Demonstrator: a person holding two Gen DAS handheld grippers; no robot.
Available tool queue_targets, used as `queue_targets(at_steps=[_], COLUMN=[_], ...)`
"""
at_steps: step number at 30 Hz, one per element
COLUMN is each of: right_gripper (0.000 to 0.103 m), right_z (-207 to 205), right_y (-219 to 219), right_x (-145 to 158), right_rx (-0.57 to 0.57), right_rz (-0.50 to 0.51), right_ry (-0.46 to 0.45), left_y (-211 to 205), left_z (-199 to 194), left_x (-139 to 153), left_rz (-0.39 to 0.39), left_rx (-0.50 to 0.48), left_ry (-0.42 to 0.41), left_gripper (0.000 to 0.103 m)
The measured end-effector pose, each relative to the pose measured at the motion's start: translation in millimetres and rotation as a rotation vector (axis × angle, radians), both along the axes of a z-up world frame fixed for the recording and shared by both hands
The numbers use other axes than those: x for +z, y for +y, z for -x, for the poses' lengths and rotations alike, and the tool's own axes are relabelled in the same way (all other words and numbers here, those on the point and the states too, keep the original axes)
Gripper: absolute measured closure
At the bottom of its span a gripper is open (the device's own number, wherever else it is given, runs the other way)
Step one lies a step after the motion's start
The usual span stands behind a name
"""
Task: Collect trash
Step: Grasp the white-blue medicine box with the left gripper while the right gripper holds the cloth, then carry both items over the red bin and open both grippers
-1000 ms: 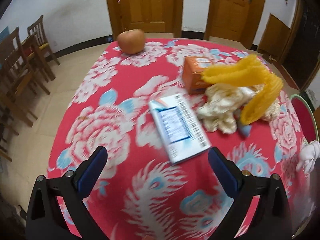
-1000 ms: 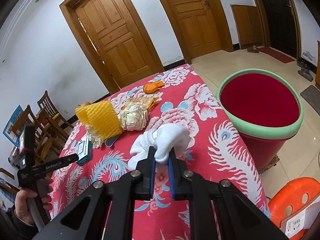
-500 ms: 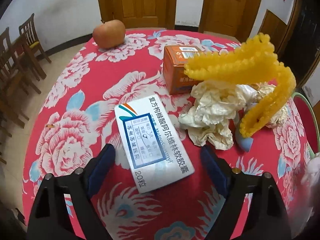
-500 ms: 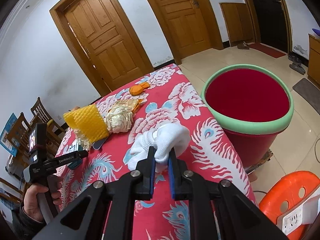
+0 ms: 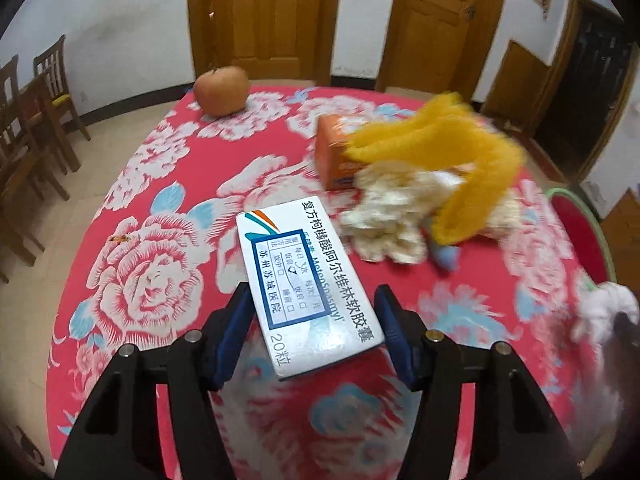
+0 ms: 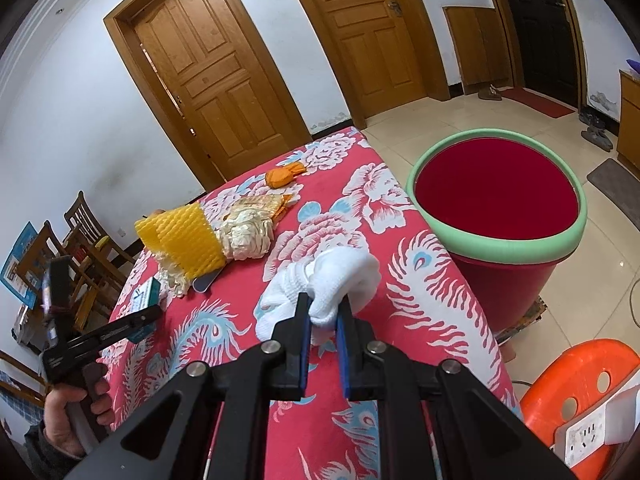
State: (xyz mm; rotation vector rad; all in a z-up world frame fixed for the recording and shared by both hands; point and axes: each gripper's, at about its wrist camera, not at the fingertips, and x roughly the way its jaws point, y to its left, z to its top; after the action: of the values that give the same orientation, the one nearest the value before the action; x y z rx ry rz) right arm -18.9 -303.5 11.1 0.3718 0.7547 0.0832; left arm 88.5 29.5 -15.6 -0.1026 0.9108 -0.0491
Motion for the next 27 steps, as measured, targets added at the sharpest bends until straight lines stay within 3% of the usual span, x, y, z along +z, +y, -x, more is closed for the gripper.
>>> queue_targets(at_steps=[7, 15, 22, 27], right_gripper=[0.09, 0.09, 0.09, 0.089], right_z=[4.5, 3.8, -2.1, -8.2], right_y=[-5.1, -38.5, -80.0, -113.6], right_x=[11.8, 40.3, 59.9, 58.0], right_rx=[-0.014, -0.102, -0.205, -0.298], right_rz=[0.012, 0.027, 0.067, 0.054], right_ry=[-0.025, -0.084, -0.1, -0.068], left_y=[-35.9, -98.5, -163.2, -212.0], left_z=[21.1, 7.0, -14.0, -31.8], left_x=[45.8, 75.5, 81.4, 77.0], left_rz=[0.038, 0.061, 0.065, 0.064], left_rx=[-0.125, -0.281, -0.406, -0.495], left_ry=[-0.1, -0.14, -0.142, -0.123], left_gripper=[0.041, 0.041, 0.041, 0.041])
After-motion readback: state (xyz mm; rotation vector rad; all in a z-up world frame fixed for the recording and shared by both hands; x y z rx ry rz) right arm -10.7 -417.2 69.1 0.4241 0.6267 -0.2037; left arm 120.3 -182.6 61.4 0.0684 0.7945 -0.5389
